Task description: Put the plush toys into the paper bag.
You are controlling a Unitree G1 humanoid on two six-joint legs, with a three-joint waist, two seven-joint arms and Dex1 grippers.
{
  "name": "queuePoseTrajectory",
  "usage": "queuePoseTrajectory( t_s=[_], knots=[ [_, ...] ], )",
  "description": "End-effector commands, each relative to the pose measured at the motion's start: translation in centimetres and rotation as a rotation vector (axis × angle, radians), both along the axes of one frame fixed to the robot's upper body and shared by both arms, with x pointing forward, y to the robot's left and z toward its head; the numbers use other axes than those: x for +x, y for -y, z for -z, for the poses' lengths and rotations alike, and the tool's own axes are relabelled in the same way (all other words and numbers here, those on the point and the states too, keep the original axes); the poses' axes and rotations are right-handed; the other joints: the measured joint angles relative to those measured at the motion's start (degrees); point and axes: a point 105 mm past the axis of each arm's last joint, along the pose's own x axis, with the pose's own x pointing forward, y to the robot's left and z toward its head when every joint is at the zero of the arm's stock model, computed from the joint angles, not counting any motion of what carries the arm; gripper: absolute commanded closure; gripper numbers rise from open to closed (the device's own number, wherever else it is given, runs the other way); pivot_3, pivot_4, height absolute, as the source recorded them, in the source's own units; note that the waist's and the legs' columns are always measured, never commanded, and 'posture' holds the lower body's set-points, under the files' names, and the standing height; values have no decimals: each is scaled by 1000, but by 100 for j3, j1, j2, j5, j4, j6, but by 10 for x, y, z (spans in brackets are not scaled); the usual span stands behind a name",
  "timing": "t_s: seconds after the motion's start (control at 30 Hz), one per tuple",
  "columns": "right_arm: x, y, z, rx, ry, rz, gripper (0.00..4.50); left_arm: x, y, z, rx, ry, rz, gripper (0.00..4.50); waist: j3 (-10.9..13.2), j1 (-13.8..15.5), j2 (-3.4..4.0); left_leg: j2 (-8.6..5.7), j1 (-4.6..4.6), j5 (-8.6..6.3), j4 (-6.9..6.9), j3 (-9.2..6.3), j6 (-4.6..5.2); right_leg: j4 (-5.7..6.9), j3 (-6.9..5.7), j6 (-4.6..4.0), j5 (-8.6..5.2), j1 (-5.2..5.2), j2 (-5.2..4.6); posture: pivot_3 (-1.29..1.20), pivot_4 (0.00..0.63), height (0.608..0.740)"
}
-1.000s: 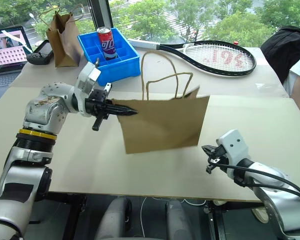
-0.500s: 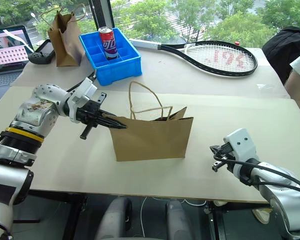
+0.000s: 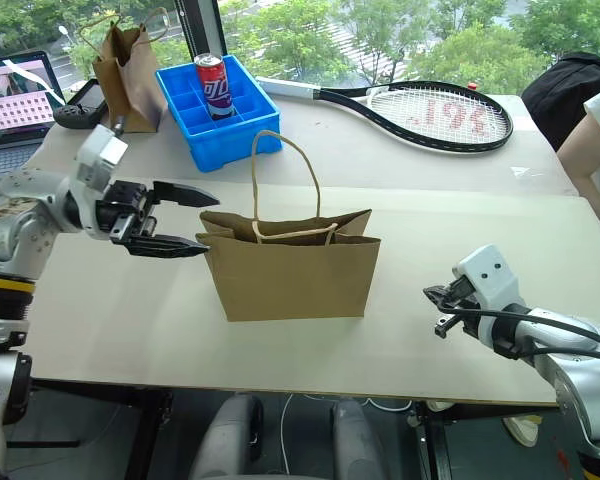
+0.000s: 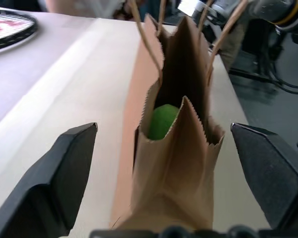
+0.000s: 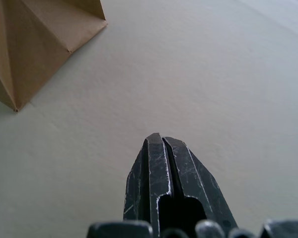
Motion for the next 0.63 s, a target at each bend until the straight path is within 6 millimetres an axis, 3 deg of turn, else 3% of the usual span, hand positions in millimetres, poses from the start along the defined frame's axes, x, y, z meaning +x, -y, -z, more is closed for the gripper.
queuePoseTrajectory(
  t_s=[0.03, 0.17, 0.23, 0.33, 0.53, 0.63],
  knots=[
    [-7, 1, -23, 13, 80, -118, 4500, -5, -27, -18, -104, -42, -155, 77, 0, -6, 0, 0, 0, 0, -1, 0, 0, 0, 0, 0, 0, -1, 0, 0, 150, 656],
    [-20, 2, -27, 104, 115, -184, 4500, -14, -44, 8, -94, -91, -296, 77, 0, -6, 0, 2, 7, 0, -5, 0, 0, -1, 0, 0, -1, 4, -1, 0, 150, 656],
    [-22, 9, -25, 139, 154, -160, 4500, -5, -58, 33, -70, -50, -501, 77, 0, 0, 0, 4, 9, 0, -1, 0, 0, 1, -1, -1, 0, 6, 0, 0, 150, 656],
    [-27, 16, -16, 217, 223, -96, 4500, -9, -67, 78, 48, -2, -706, 77, -2, 23, -1, 3, 25, -1, 0, 6, -2, -1, 3, -1, 0, 21, -6, 0, 150, 656],
    [-30, 11, -1, 251, 284, -62, 4500, -28, -57, 109, 27, 7, -715, 77, -1, 35, -4, 14, 12, 3, 5, 20, -11, 1, 1, -12, 2, 6, -7, 0, 150, 656],
    [-30, 9, 0, 264, 301, -67, 4500, -30, -55, 115, 24, 2, -705, 77, -2, 32, -2, 20, 17, 3, 4, 33, -11, 2, 5, -44, -15, 5, -9, 0, 150, 656]
  ],
)
